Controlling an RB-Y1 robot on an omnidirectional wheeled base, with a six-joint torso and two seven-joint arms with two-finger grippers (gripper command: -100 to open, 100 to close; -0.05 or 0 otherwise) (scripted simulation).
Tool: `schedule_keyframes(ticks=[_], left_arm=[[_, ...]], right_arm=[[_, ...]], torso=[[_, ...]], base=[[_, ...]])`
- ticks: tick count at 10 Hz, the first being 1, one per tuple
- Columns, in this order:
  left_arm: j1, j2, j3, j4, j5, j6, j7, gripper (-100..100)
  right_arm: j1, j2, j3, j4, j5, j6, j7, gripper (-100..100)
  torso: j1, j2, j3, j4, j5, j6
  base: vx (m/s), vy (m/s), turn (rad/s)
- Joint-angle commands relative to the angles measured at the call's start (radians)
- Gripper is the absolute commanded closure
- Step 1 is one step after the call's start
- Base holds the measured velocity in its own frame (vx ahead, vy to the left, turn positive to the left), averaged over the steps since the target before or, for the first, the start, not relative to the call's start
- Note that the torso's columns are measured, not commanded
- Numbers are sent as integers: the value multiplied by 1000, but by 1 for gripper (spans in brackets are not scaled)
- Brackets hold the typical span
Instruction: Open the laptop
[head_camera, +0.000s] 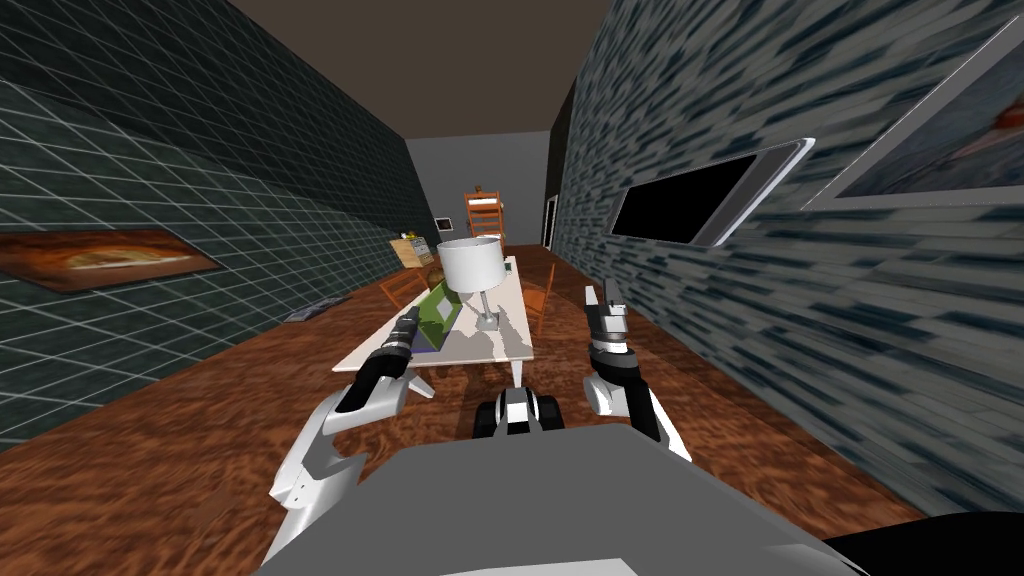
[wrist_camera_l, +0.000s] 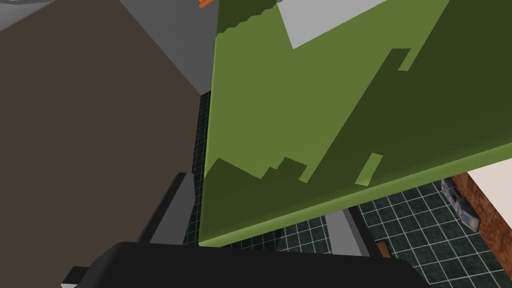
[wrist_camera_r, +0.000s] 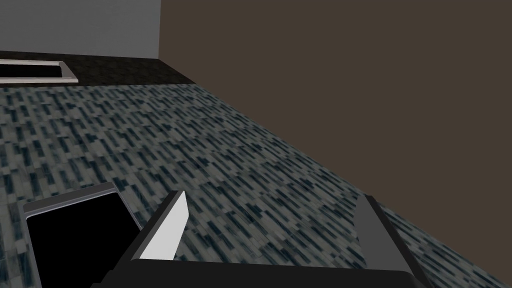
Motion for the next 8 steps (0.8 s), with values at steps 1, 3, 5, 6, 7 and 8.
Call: schedule_keyframes(ticks=[1,3,5,6,7,8], left_arm=[[10,-27,-1,-38,47,55,49,100],[16,-45,-2,-64,79,91,80,100],[22,-64,-3,-90,111,126,110,100],[24,-73,-4,-103,126,144,126,100],[27,-82,-4,-116,142,162,141,100],[26,-75,-4,-111,133,147,129,100]], right_arm=[[0,0,0,0,0,0,0,0],[0,0,0,0,0,0,0,0],[0,0,0,0,0,0,0,0],[0,0,0,0,0,0,0,0],[0,0,0,0,0,0,0,0],[0,0,0,0,0,0,0,0]], torso=[[3,0,0,-1,2,-1],[5,-2,-1,-3,4,-3],[3,-5,-3,-4,3,-2],[1,-4,-2,-4,3,-1],[0,-3,-1,-3,2,-1],[-1,-1,-1,-1,0,-1]], base=[[6,134,5],[19,112,19],[24,108,22],[5,108,14],[19,109,14],[15,52,3]])
